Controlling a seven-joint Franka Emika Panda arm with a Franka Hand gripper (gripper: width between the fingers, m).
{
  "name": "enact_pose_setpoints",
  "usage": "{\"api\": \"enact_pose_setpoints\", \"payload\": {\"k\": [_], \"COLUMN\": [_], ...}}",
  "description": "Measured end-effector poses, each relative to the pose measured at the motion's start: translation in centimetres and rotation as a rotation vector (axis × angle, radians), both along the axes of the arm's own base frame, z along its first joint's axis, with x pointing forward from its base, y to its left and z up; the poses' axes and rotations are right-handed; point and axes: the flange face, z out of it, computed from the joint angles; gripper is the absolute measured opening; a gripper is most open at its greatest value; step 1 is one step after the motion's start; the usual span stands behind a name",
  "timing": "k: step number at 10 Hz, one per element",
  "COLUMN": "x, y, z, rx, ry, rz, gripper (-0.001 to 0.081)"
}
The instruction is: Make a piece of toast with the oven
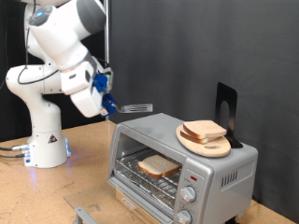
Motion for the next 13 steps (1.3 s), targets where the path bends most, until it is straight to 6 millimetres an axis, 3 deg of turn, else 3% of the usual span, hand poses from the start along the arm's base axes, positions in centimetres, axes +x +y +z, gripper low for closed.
{"api": "enact_pose_setpoints", "payload": {"k": [7,9,13], "x": [0.3,0.2,0.7], "y": [12.0,13.7,15.1], "z": [0.8,0.1,-2.8], "rx": [-0.024,-0.053,-0.098], "ry": [-0.041,-0.047,-0.045], "rz": [-0.007,-0.006,-0.016], "gripper": [0.0482,0.0482,0.0482]}}
